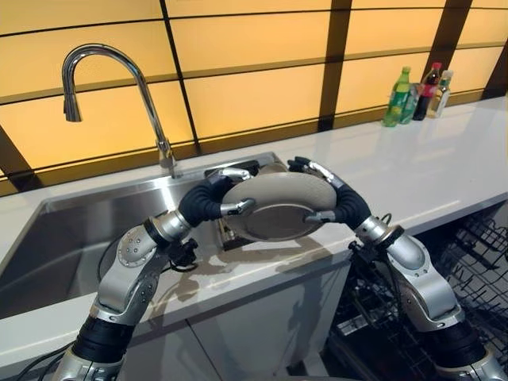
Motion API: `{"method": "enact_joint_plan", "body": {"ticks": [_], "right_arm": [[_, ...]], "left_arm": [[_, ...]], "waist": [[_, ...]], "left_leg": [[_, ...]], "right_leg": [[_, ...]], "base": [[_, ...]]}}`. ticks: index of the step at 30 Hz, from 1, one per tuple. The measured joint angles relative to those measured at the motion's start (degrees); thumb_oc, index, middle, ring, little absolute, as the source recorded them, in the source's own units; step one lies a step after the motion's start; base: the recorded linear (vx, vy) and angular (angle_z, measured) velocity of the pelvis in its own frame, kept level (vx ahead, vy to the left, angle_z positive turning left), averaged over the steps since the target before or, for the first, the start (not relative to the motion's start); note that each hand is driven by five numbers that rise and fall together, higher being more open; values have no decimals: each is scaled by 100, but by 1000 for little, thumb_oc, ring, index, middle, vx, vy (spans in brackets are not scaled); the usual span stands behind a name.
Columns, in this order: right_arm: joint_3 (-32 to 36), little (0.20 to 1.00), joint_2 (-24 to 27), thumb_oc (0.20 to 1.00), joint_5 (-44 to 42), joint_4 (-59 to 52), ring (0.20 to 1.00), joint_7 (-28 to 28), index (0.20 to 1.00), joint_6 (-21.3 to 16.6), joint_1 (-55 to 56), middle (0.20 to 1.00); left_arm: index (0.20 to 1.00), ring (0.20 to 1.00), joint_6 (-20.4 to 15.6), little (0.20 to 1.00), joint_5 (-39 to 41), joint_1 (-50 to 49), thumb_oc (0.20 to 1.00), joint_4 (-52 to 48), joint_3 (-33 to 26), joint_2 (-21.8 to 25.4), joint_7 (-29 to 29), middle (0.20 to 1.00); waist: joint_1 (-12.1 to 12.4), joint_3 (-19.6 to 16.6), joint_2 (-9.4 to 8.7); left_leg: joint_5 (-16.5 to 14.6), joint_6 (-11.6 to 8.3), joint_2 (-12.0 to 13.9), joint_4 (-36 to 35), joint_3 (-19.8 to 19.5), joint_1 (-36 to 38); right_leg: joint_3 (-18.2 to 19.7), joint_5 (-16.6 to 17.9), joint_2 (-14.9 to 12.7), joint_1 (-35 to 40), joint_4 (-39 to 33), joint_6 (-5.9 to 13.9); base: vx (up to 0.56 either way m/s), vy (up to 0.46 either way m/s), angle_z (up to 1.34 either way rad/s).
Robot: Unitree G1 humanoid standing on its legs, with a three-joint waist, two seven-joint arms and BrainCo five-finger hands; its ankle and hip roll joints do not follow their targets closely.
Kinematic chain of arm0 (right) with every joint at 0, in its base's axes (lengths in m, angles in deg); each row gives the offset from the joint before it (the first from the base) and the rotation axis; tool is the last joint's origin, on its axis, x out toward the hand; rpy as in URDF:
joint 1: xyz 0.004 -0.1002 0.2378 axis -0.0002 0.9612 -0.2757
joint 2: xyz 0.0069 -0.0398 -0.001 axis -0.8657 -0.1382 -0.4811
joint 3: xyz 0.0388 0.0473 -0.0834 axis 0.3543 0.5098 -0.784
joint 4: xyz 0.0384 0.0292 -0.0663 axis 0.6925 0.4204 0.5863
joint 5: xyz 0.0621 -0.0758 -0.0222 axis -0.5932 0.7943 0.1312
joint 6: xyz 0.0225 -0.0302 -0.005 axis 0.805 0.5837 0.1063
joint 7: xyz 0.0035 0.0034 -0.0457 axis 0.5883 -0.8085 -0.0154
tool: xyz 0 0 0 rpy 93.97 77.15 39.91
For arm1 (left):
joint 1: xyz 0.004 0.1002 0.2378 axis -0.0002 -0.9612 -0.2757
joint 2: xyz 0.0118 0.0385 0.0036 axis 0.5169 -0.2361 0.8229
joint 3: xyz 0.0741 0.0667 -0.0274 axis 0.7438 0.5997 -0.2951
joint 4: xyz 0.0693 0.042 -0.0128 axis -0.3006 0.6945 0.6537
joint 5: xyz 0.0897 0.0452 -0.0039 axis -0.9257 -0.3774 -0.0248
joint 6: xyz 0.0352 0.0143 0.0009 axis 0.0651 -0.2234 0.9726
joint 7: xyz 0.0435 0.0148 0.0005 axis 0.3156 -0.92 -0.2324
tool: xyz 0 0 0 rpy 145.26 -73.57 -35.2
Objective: Pick up plates and place into dishwasher.
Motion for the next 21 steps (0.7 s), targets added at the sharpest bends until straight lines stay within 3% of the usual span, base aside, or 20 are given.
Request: {"method": "enact_joint_plan", "body": {"ticks": [5,10,11,12,13,21], "right_arm": [[-349,1000,167,1000,-637,72,1000,525,1000,518,1,1000],[-485,1000,180,1000,-792,123,1000,751,1000,676,2,1000],[-489,630,179,630,-817,123,630,759,630,676,2,630],[-492,357,172,357,-833,123,357,761,357,676,2,357],[-492,200,165,200,-842,123,200,760,200,676,2,200],[-674,200,164,200,-941,118,200,989,200,669,21,200]], "left_arm": [[200,200,6,200,53,6,200,8,9,196,-96,200],[200,200,6,200,89,5,200,81,5,271,-151,200],[200,200,6,200,92,5,200,81,2,290,-151,200],[200,200,5,200,95,5,200,81,-2,302,-151,200],[200,200,0,200,96,5,200,81,-5,304,-151,200],[200,200,31,200,93,3,200,344,-86,288,-117,200]], "waist": [[49,-2,-2],[137,-16,-22],[145,-22,-32],[152,-39,-47],[153,-51,-62],[123,-131,-73]], "left_leg": [[-3,-5,4,0,-19,-8],[-7,-9,4,0,-31,-18],[-7,-8,4,0,-36,-21],[-8,-8,5,0,-38,-29],[-9,-7,5,0,-39,-34],[2,3,-3,2,-26,-68]], "right_leg": [[-13,-6,10,3,-2,-8],[-16,-12,13,-1,-2,-9],[-16,-13,13,-2,-2,-9],[-19,-15,12,-6,-2,-9],[-20,-16,13,-12,-2,-10],[-9,-7,13,-57,-1,-22]], "base": [[0,0,0],[0,0,0],[0,0,0],[0,0,0],[0,0,0],[0,0,0]]}}
